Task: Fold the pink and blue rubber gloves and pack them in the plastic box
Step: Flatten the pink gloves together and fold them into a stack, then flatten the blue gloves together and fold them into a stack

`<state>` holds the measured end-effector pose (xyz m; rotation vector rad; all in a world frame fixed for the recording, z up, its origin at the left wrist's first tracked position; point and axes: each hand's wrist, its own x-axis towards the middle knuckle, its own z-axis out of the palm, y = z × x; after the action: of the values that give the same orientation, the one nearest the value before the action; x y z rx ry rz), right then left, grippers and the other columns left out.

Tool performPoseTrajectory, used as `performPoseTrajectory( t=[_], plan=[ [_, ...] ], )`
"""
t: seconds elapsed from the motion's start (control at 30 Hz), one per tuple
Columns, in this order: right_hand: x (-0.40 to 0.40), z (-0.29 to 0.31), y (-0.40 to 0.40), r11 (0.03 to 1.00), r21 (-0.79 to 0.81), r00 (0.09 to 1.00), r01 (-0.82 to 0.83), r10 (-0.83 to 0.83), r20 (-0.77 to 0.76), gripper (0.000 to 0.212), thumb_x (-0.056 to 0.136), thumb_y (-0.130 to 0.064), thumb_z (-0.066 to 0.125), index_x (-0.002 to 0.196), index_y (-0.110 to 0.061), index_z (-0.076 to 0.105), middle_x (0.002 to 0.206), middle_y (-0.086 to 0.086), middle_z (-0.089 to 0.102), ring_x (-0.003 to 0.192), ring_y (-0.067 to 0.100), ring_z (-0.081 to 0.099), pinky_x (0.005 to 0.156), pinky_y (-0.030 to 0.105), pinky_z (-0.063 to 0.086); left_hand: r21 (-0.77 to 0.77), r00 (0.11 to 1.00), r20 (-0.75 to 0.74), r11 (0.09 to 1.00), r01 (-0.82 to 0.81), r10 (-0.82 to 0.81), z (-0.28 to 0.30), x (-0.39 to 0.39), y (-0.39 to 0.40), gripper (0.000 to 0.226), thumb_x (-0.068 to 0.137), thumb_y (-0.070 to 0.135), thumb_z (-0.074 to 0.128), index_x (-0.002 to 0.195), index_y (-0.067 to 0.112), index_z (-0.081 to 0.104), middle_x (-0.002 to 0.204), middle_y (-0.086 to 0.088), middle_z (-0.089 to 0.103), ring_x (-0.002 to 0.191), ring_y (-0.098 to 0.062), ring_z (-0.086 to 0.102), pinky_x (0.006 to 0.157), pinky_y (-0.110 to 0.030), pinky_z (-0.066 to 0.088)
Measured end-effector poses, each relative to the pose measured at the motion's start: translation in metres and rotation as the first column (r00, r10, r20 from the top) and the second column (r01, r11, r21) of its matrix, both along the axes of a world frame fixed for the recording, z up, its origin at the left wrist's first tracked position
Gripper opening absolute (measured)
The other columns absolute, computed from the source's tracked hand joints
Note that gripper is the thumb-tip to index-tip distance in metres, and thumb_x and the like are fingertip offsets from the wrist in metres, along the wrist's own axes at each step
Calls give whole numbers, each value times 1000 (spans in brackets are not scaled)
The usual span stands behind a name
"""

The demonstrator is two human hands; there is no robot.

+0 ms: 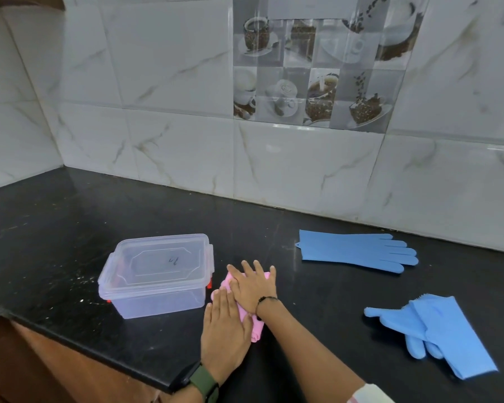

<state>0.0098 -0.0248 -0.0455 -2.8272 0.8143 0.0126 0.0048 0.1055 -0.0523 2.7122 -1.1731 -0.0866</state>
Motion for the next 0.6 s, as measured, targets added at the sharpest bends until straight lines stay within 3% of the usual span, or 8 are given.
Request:
performPoseTrajectory(
  t=[0.07,0.17,0.2,0.27,0.33,0.4,0.6],
  plan=[
    [-6,7,-2,995,99,996,-2,-8,94,49,99,-35,24,147,-34,17,158,4,19,147,28,8,114,61,1,28,999,24,999,32,-32,-2,3,-5,67,98,46,8,150,6,-4,160,-14,-1,149,-25,-1,121,-35,1],
    [-24,18,-7,963,266,926,30,-127,355,49,100,-28,31,148,-24,22,156,5,25,147,24,12,118,51,2,-32,988,125,995,91,-87,13,-2,-9,83,82,49,-15,150,4,2,160,-15,4,149,-26,3,121,-37,2],
    [-34,22,-9,952,303,889,43,-174,423,49,99,-28,33,147,-21,25,154,5,29,146,23,14,118,47,3,-72,983,147,990,119,-107,17,-5,-14,84,81,48,-16,150,4,3,160,-15,5,149,-26,3,121,-37,2],
    [-57,28,-16,941,328,838,81,-243,488,48,98,-27,36,145,-17,30,151,6,35,145,23,18,119,44,6,-121,978,130,976,182,-166,23,-15,-29,69,93,46,1,150,7,3,161,-12,3,149,-22,1,121,-36,0],
    [-84,34,-28,935,324,811,145,-300,503,47,98,-28,38,143,-15,34,146,8,41,142,23,26,119,44,17,-152,967,77,956,252,-243,31,-31,-49,63,99,39,20,151,9,4,161,-9,2,149,-20,-1,121,-34,0],
    [-113,40,-40,924,317,793,215,-355,496,46,98,-29,39,141,-13,37,142,10,46,136,24,35,115,40,27,-162,941,87,927,338,-328,37,-48,-69,63,99,37,25,151,7,8,161,-11,5,149,-21,2,121,-35,3],
    [-183,44,-60,859,341,775,381,-498,388,48,98,-30,39,141,-8,37,144,13,43,135,25,37,112,36,28,-74,861,97,860,506,-498,45,-85,-118,60,99,33,26,149,3,12,159,-15,11,149,-25,7,121,-40,8]
  ],
)
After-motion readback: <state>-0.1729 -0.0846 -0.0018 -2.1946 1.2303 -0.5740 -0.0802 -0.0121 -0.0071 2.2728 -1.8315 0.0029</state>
